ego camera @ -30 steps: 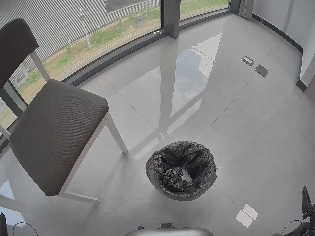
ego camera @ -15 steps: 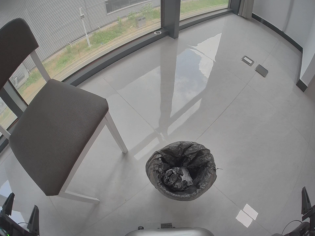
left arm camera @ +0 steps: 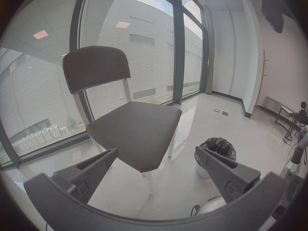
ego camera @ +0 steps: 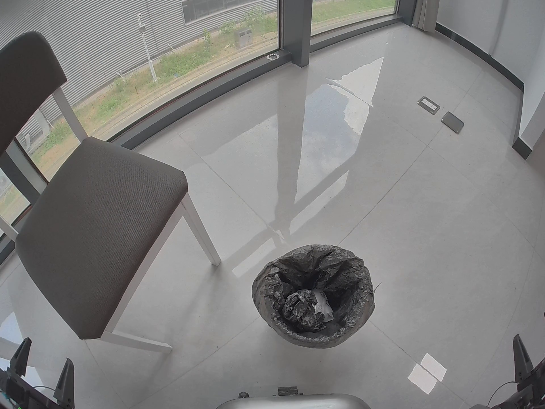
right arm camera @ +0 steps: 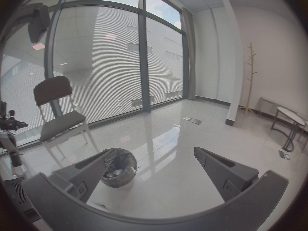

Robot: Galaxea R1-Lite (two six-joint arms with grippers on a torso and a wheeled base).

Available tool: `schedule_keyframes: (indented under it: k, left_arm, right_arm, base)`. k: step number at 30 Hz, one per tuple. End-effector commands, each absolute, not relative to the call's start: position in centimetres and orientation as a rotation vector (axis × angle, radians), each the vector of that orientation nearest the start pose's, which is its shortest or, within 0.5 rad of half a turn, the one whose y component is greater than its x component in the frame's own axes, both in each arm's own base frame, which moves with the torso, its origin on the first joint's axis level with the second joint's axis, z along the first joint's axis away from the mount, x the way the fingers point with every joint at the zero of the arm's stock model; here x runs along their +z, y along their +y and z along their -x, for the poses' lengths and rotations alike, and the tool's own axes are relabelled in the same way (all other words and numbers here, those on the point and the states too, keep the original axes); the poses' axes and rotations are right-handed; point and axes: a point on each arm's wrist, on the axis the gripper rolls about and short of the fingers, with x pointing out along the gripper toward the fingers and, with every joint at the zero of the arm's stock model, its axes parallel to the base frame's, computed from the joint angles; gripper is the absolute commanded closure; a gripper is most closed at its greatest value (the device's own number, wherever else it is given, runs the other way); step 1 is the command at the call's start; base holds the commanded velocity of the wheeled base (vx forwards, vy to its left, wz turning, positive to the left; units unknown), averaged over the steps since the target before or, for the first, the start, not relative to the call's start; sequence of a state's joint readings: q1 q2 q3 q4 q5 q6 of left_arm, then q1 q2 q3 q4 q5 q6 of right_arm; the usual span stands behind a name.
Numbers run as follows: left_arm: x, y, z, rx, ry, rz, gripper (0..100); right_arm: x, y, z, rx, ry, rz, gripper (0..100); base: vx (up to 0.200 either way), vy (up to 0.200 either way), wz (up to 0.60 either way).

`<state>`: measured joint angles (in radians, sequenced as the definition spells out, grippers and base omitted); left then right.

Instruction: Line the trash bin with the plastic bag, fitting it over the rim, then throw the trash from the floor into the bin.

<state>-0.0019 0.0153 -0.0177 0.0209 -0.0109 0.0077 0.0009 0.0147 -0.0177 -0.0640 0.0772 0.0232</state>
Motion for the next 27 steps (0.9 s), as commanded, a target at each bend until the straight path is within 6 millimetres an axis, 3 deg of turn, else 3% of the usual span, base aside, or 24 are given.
schedule_keyframes:
  k: [1, 6, 27]
  left_arm:
    - [7.56, -0.02, 2.34, -0.015, 0.012, -0.009, 0]
    - [7.59, -0.02, 2.34, -0.015, 0.009, -0.009, 0]
    - [7.59, -0.02, 2.34, -0.015, 0.009, -0.011, 0]
  right_arm:
    - [8.17, 0.17, 2.23, 0.077, -0.049, -0.007, 0]
    - [7.54, -0.08, 2.20, -0.040, 0.019, 0.017, 0]
    - [7.57, -0.08, 2.21, -0.038, 0.014, -0.001, 0]
  base:
    - [0.000, 0.000, 0.00]
    - [0.000, 0.000, 0.00]
    - [0.000, 0.000, 0.00]
